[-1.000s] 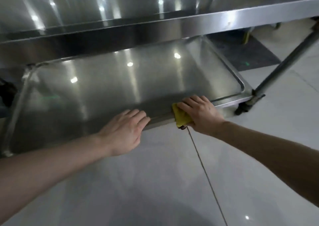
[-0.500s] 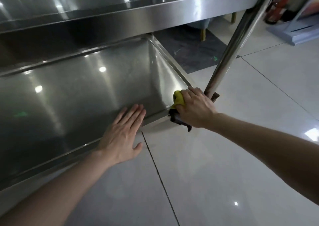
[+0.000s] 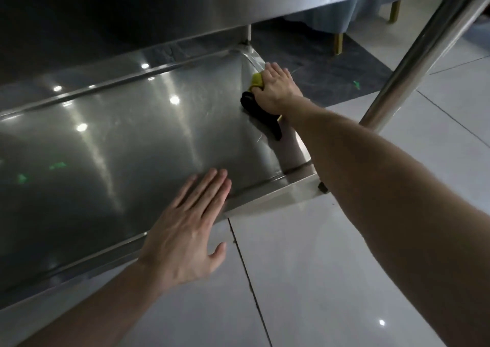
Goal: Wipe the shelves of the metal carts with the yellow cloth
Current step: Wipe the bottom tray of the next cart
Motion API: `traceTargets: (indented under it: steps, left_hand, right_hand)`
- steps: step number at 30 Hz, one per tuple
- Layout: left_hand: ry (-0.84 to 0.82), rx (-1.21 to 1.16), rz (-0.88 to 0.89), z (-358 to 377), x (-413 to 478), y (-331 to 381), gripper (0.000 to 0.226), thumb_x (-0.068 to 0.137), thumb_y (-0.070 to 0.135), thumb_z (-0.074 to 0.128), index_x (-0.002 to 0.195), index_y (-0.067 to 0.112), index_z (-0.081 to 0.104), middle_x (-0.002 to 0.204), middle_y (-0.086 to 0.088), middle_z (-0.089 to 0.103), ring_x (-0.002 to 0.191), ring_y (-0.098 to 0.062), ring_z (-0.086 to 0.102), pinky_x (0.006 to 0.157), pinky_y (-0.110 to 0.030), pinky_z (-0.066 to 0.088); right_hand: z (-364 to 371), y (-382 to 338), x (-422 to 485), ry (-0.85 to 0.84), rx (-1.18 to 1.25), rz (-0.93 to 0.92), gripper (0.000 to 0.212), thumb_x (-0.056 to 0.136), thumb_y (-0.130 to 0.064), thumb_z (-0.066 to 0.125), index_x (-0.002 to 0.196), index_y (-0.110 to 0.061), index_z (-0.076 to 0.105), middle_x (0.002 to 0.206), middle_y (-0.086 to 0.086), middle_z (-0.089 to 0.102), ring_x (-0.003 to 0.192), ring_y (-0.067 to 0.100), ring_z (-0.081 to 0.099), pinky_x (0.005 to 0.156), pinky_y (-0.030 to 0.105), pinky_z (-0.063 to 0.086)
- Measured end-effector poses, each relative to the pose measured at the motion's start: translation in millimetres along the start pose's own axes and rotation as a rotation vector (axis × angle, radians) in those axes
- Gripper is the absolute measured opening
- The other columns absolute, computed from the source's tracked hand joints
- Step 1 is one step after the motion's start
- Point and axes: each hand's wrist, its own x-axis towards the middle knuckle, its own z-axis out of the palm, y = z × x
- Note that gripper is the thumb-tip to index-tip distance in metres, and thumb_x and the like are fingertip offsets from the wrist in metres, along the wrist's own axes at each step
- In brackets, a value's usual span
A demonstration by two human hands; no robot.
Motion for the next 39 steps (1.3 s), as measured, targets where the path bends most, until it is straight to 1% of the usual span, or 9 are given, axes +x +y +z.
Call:
traceTargets:
  steps: [9, 13, 16, 19, 23, 26, 29, 34, 39]
  left_hand:
    - [-0.010, -0.007, -0.031, 1.5, -0.1, 0.0, 0.119, 0.082, 0.065, 0.058, 0.171, 0.004, 0.008, 0.180, -0.014, -0.001, 0.168, -0.028, -0.001, 0.134, -0.051, 0.016]
    - [-0.050, -0.034, -0.052, -6.6, -0.7, -3.8, 0.119, 0.085, 0.065, 0.056, 0.170, 0.001, 0.004, 0.180, -0.017, -0.003, 0.167, -0.031, -0.006, 0.133, -0.054, 0.015]
    - [-0.091, -0.205, -0.093, -24.8, -22.0, -16.1, 0.103, 0.088, 0.056, 0.058, 0.168, 0.001, 0.023, 0.174, -0.019, 0.026, 0.163, -0.038, 0.021, 0.132, -0.052, 0.023]
    - [-0.139, -0.469, -0.196, -65.8, -66.6, -32.4, 0.074, 0.097, 0.049, 0.065, 0.162, 0.020, 0.042, 0.156, -0.002, 0.055, 0.145, -0.023, 0.052, 0.120, -0.037, 0.041]
    - [-0.245, -0.799, -0.448, -109.1, -117.8, -45.8, 0.093, 0.084, 0.062, 0.083, 0.159, 0.027, 0.040, 0.151, 0.010, 0.058, 0.139, -0.007, 0.055, 0.115, -0.031, 0.043]
    - [-0.175, -0.878, -0.558, -127.4, -116.4, -49.7, 0.091, 0.071, 0.063, 0.091, 0.144, 0.028, 0.050, 0.138, 0.009, 0.064, 0.127, -0.015, 0.063, 0.104, -0.039, 0.053]
    - [-0.148, -0.896, -0.672, -153.3, -122.3, -51.7, 0.061, 0.079, 0.044, 0.092, 0.129, 0.027, 0.060, 0.120, 0.006, 0.070, 0.108, -0.019, 0.066, 0.090, -0.038, 0.056]
    - [-0.223, -1.289, -0.862, -190.9, -190.5, -40.9, 0.037, 0.071, 0.044, 0.076, 0.106, 0.031, 0.073, 0.098, 0.008, 0.079, 0.096, -0.016, 0.076, 0.090, -0.049, 0.062]
    - [-0.145, -1.498, -1.203, -301.4, -277.6, -18.4, 0.025, 0.081, 0.031, 0.081, 0.101, 0.020, 0.071, 0.093, 0.003, 0.078, 0.090, -0.013, 0.075, 0.088, -0.044, 0.060]
  right_hand:
    - [7.2, 29.4, -173.8, -0.033, -0.004, -0.092, 0.074, 0.111, -0.054, 0.035, 0.170, -0.014, 0.018, 0.179, 0.006, 0.007, 0.166, 0.021, -0.004, 0.133, 0.041, -0.011]
    - [14.8, -18.5, -214.3, -0.015, 0.088, -0.129, 0.060, 0.111, -0.046, 0.046, 0.156, -0.007, 0.045, 0.166, 0.015, 0.040, 0.157, 0.035, 0.029, 0.133, 0.049, 0.011]
    - [-10.5, -65.8, -235.2, -0.044, 0.084, -0.149, 0.049, 0.105, -0.052, 0.059, 0.135, -0.013, 0.060, 0.137, 0.010, 0.053, 0.125, 0.031, 0.052, 0.108, 0.048, 0.047]
    - [-44.6, -109.0, -262.8, -0.044, 0.022, -0.180, 0.052, 0.091, -0.071, 0.065, 0.120, -0.028, 0.067, 0.123, 0.003, 0.052, 0.110, 0.024, 0.051, 0.092, 0.040, 0.050]
    - [-70.7, -176.0, -294.0, -0.125, 0.234, -0.081, 0.035, 0.087, -0.060, 0.073, 0.078, -0.031, 0.055, 0.084, -0.010, 0.059, 0.077, 0.016, 0.058, 0.066, 0.034, 0.047]
    - [-61.9, -199.8, -300.5, -0.279, 0.424, 0.040, 0.023, 0.088, -0.048, 0.074, 0.089, -0.026, 0.067, 0.081, -0.008, 0.067, 0.073, 0.011, 0.063, 0.061, 0.026, 0.048]
    - [-62.1, -218.2, -308.5, -0.368, 0.670, 0.118, 0.045, 0.080, -0.042, 0.079, 0.121, -0.039, 0.063, 0.102, -0.005, 0.075, 0.085, 0.018, 0.076, 0.077, 0.044, 0.065]
    - [-82.5, -260.4, -354.8, -0.484, 0.717, 0.213, 0.029, 0.073, -0.057, 0.080, 0.100, -0.058, 0.070, 0.098, -0.001, 0.076, 0.084, 0.024, 0.077, 0.080, 0.054, 0.065]
    - [-191.5, -324.0, -438.3, -0.739, 0.727, 0.183, 0.075, 0.077, -0.058, 0.068, 0.147, -0.037, 0.051, 0.114, -0.010, 0.075, 0.100, 0.012, 0.076, 0.095, 0.048, 0.062]
